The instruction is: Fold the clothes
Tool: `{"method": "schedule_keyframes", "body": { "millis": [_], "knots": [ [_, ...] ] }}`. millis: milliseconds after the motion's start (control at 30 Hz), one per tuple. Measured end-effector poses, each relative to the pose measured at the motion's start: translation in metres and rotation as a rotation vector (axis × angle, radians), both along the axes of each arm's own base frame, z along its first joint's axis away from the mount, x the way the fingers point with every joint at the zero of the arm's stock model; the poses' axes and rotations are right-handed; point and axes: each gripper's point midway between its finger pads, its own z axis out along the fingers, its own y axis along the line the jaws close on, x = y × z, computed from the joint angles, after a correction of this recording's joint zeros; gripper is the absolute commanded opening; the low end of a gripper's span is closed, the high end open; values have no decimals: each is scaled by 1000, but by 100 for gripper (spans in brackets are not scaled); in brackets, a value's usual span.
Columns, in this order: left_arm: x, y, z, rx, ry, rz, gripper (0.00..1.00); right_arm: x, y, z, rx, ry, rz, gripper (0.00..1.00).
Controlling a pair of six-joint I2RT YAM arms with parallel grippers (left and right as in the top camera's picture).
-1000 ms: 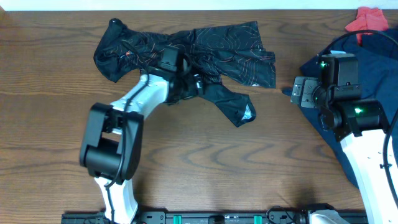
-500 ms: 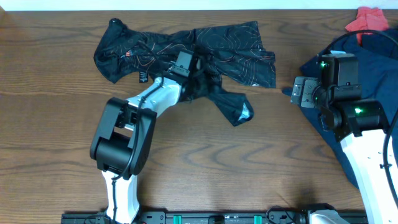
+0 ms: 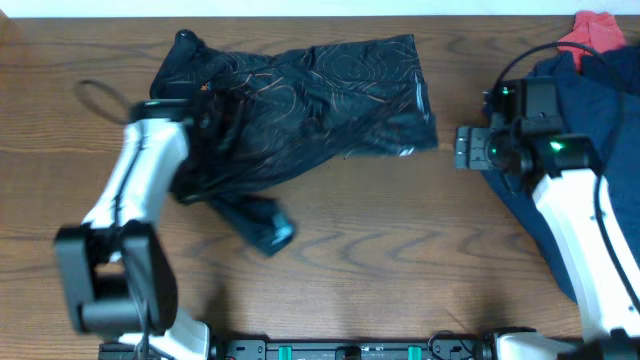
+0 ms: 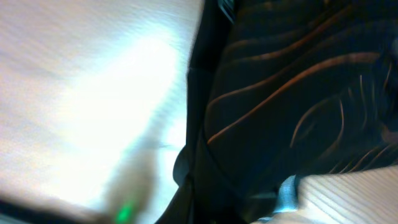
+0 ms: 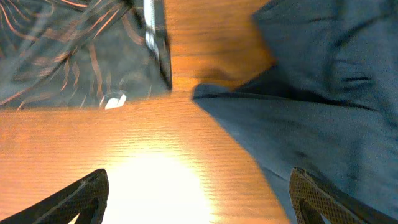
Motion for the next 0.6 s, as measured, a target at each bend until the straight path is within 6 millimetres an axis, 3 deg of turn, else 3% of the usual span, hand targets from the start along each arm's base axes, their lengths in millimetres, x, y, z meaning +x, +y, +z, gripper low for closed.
{"method": "schedule_keyframes", "body": {
  "millis": [100,200,467,600],
  "knots": [
    [-6,32,11,39,-23,86,6,8,13,-20,56,44,40,87],
    [-9,48,13,37,-29,141,6,21,34,-34,132,48,97,83],
    [-9,46,12,17,-29,133,6,43,120,-54,291,9,251,79],
    [-11,46,10,15,-23,132,6,49,149,-78,279,13,276,78]
  ]
}}
